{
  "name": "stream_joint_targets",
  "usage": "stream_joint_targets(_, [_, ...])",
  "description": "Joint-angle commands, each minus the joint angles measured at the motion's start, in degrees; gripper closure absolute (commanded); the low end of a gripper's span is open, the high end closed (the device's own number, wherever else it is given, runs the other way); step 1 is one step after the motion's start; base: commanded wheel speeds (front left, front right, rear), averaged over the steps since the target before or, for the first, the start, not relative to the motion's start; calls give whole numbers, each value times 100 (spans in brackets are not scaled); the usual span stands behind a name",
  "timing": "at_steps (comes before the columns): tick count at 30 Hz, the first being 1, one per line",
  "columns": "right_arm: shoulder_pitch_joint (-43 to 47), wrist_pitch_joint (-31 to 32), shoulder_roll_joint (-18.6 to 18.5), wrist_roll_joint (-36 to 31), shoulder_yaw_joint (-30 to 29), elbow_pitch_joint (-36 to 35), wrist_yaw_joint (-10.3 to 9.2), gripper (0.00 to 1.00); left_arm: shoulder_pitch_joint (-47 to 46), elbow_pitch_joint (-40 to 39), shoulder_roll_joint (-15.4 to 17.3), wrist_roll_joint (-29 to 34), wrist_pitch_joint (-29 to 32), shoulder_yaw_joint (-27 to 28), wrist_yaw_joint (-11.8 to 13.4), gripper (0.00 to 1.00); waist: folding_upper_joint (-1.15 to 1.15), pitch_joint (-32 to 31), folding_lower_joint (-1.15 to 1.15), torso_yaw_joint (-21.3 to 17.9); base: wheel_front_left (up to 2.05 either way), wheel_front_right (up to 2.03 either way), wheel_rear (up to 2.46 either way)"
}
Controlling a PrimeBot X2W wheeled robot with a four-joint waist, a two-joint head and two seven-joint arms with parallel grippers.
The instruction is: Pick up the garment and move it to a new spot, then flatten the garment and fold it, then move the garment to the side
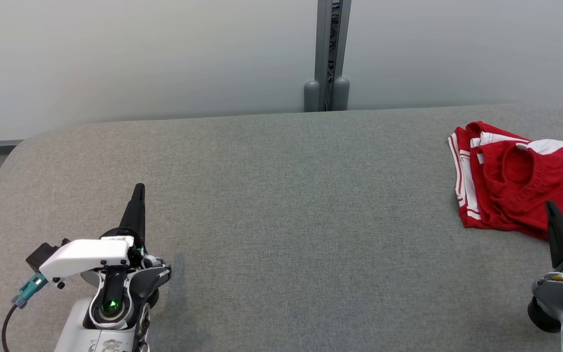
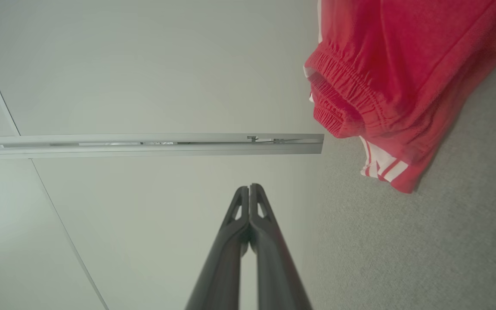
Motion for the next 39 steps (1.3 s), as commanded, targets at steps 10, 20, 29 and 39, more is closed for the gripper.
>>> stream_joint_targets(10, [-44,16,-16,1,-22,17,1,100,-112,-1,28,0,6,22,-30,100,0,0,0,0,0,0,0])
stream_joint_targets(20, [-44,16,-16,1,-24,17,1,100,-112,0,28,1,6,22,-30,100,0,0,0,0,0,0,0])
stream_joint_targets(29, [-44,16,-17,1,-24,17,1,100,-112,0,28,1,6,22,-30,100,0,0,0,0,0,0,0])
stream_joint_targets(39, [-44,16,-17,1,-22,17,1,100,-112,-1,28,1,6,22,-30,100,0,0,0,0,0,0,0])
